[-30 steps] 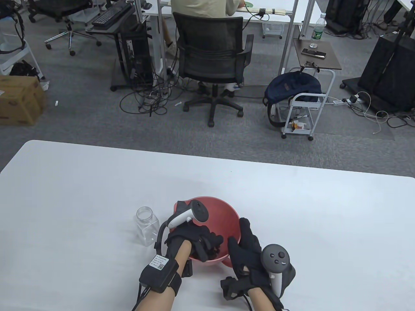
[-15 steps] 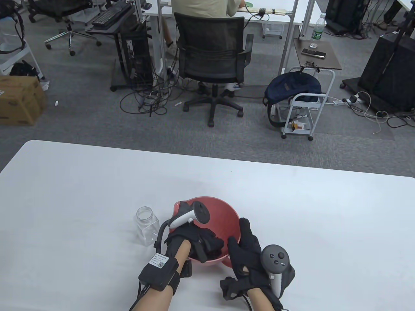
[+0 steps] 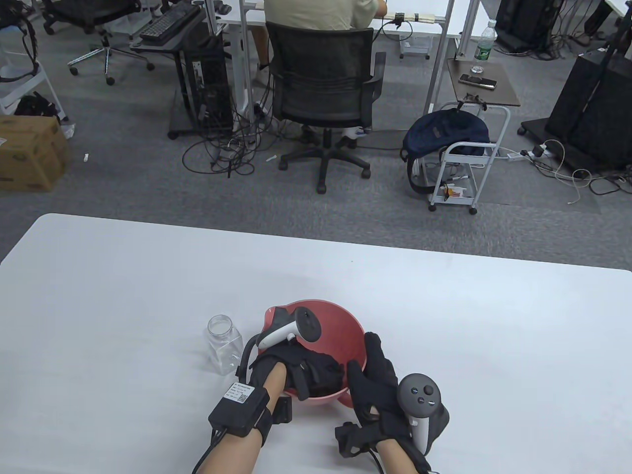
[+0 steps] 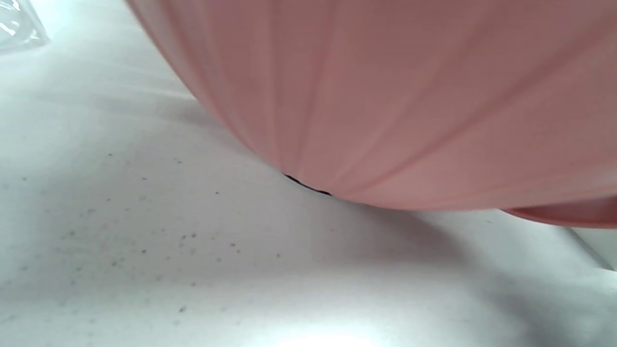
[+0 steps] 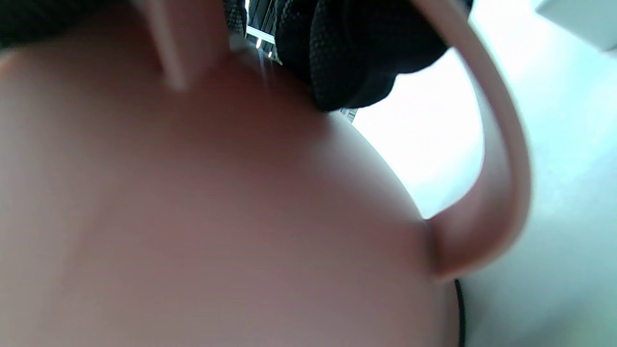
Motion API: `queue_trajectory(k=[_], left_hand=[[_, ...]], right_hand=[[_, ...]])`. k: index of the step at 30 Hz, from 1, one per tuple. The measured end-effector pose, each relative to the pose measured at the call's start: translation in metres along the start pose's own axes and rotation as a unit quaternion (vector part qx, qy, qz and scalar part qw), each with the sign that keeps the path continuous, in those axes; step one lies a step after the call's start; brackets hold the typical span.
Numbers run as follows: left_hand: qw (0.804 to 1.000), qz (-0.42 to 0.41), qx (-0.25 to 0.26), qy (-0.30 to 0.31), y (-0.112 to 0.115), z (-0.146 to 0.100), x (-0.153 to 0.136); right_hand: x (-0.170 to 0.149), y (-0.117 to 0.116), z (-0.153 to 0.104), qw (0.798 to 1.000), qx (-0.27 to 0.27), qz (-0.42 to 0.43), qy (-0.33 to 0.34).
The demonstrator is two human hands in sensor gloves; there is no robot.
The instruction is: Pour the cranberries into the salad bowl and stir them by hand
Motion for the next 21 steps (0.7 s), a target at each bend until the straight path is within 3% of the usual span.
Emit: queue_trajectory(k=[21], left_hand=[[1.000,-0.002,0.009,0.011,-0.0010,0.0016,0.0005]], right_hand=[[-0.0021,0.0005,-0.0003,1.000,-0.002,0.006,-0.008]])
Point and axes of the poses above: the tracker on the back of each hand, its own x axis roughly to the thumb side, its own z axis roughly from the wrist to the fingertips, y = z × x, the point moved 1 cm from there along z, roughly from the wrist to the fingertips, and after that the axes turned 15 degrees about -x, right-handed, at the moved point
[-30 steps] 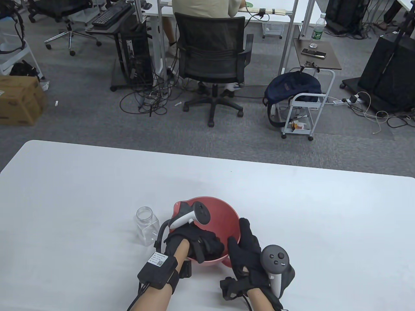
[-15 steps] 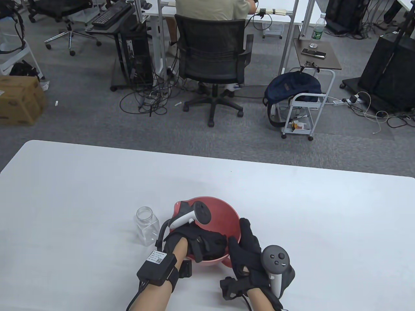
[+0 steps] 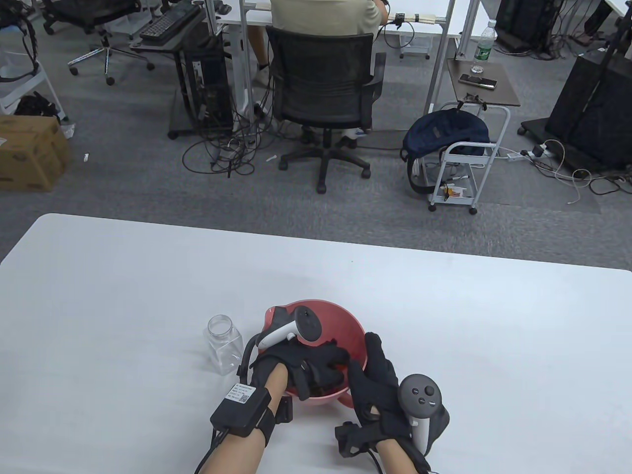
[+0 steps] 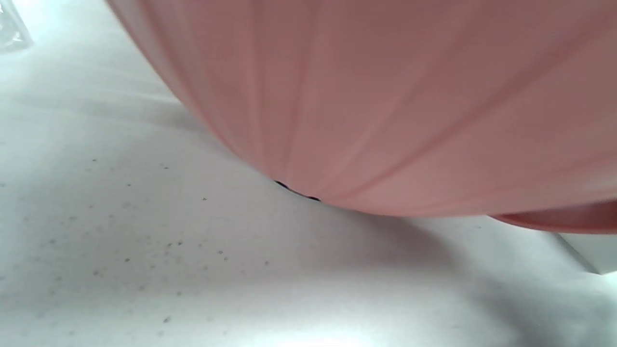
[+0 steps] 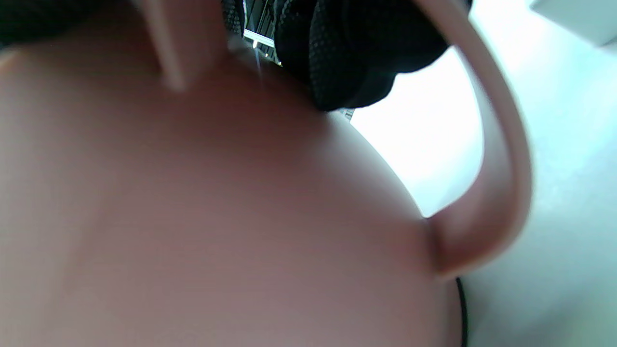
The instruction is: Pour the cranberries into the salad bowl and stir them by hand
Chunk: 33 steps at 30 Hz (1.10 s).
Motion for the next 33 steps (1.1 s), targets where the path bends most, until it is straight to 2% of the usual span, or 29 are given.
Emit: queue_trajectory(k=[15,20,33], left_hand=[[1.000,-0.015,-0.005,-0.014,0.0004,0.0004,-0.0042],[0.999,-0.009,0.000,-0.038,0.0007,0.0001,-0.0076],[0.998,-0.002,-0.022,-0.062,0.0016,0.0024,-0.0070]], right_hand=[[-0.0005,0.0000,0.0010,1.000,0.002,0.002,0.003],[-0.0003,-0.0008,0.0012,1.000,0.002,0.000,0.007],[-0.0027,-0.0020,0.0030,1.000,0.003,0.008,-0.006]])
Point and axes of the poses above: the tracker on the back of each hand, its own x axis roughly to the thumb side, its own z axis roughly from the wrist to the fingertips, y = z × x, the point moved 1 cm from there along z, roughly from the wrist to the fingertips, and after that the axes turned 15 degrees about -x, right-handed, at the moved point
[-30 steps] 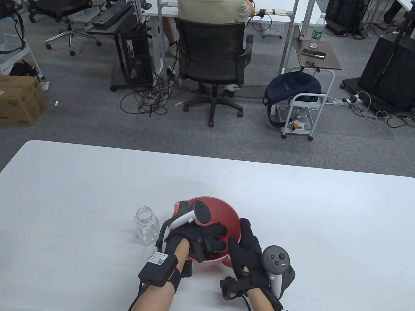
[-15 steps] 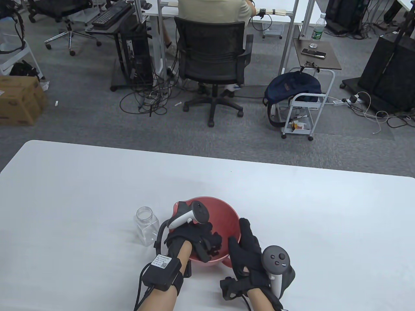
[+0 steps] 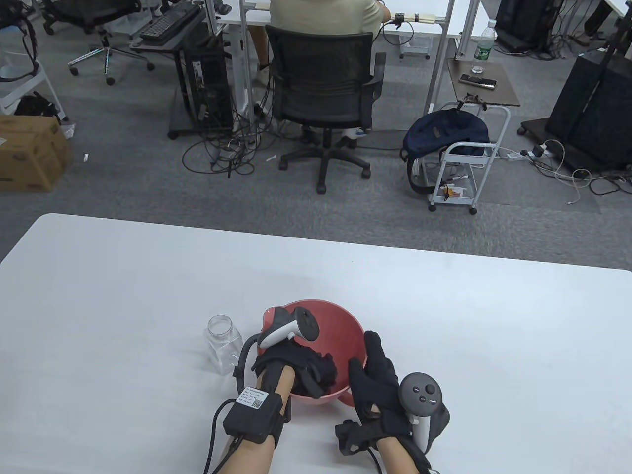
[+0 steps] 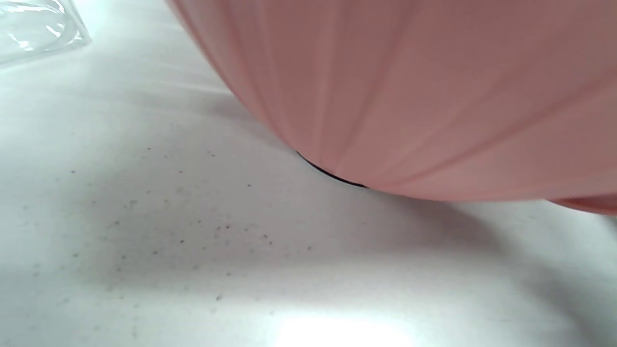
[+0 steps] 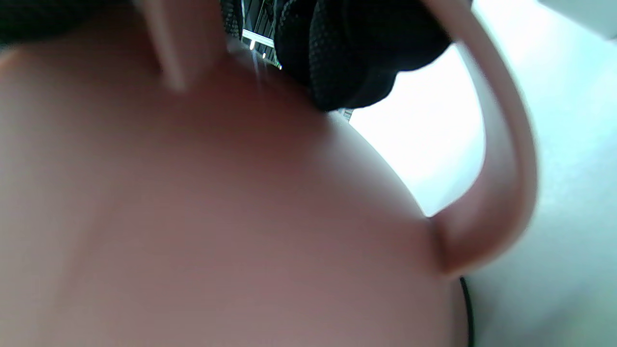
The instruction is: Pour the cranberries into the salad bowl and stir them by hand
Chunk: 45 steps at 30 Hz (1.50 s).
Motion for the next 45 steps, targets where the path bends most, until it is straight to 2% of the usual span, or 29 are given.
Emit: queue_trajectory(k=[7,38,45], left_hand=[[1.000,0.006,-0.002,-0.003,0.0001,0.0001,0.0011],[0.995,-0.010,0.028,0.096,-0.0040,-0.0042,0.0040],[0.996,-0.012,0.019,0.082,-0.0033,-0.0029,0.0030]], right_hand=[[0.0002,-0.0001,0.0006,1.000,0.002,0.003,-0.002],[-0.0011,-0.0005,0.0013,1.000,0.005,0.010,-0.010],[-0.0014,-0.0002,0.0014,1.000,0.003,0.009,-0.010]])
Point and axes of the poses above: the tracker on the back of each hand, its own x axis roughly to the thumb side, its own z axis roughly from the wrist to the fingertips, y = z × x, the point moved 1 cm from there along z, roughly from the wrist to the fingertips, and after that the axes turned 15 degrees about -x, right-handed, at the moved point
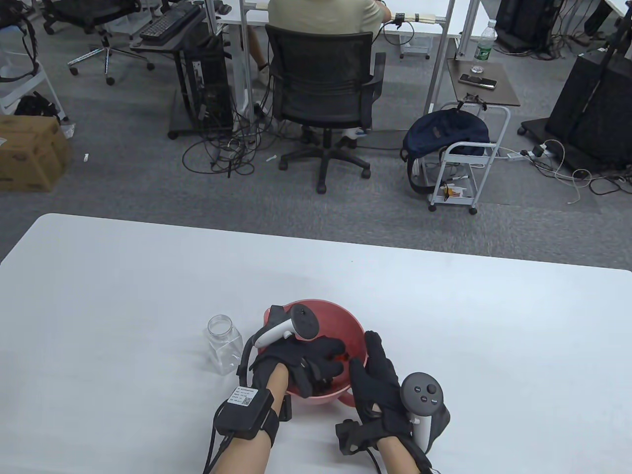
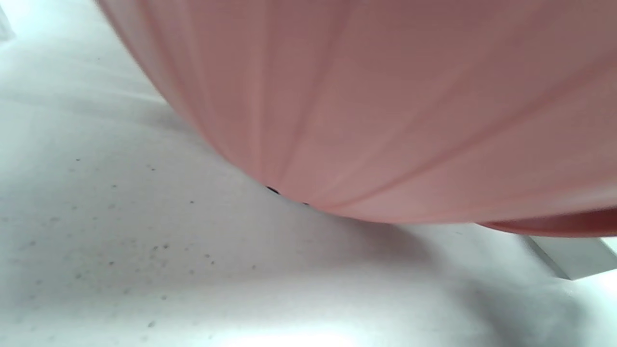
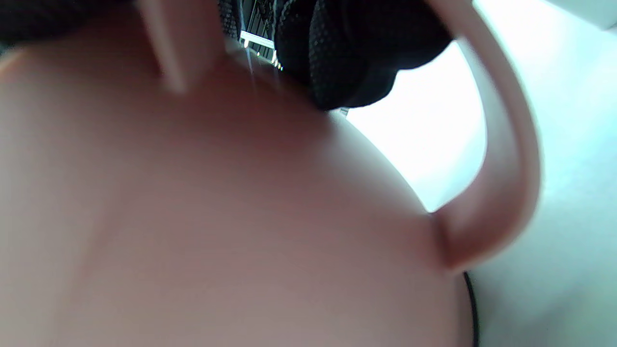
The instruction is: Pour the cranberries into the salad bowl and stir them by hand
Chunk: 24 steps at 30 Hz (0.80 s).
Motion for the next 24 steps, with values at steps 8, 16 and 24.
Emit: queue_trajectory(k=[8,16,24], left_hand=[[0.999,-0.006,-0.017,-0.030,0.0007,0.0018,-0.0028],[0.998,-0.005,-0.026,-0.053,0.0008,0.0038,-0.0047],[0.997,0.001,-0.031,-0.066,0.0009,0.0041,-0.0046]], right_hand=[[-0.0006,0.0004,0.0003,1.000,-0.002,-0.001,0.000],[-0.0009,0.0006,0.0004,1.000,-0.005,-0.002,-0.001],[-0.0013,0.0006,0.0005,1.000,-0.008,-0.001,-0.002]])
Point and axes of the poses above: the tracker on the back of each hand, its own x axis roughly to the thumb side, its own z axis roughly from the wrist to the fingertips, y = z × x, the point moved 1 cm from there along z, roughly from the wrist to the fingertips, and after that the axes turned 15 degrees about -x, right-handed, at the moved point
